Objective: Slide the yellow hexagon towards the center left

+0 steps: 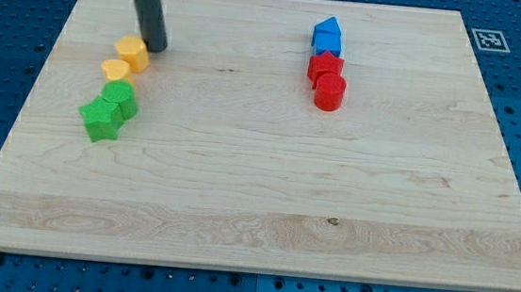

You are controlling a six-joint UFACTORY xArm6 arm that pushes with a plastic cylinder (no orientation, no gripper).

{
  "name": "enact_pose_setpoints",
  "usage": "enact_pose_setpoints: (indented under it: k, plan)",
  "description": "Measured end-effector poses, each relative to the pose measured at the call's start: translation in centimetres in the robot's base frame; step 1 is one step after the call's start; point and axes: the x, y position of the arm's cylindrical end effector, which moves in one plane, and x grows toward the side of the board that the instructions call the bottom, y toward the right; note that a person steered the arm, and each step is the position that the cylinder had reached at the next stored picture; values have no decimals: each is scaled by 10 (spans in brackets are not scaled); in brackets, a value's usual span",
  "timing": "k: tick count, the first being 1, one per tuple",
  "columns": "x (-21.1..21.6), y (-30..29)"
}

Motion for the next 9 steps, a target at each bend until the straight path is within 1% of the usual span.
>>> enact_pose_setpoints:
  k: [2, 3, 4, 5, 7, 8, 9]
  plan:
    - [2, 0]
    - [-19, -4]
    - [-13, -5]
    - [3, -6]
    - [4, -7]
    - [3, 3]
    - [3, 34]
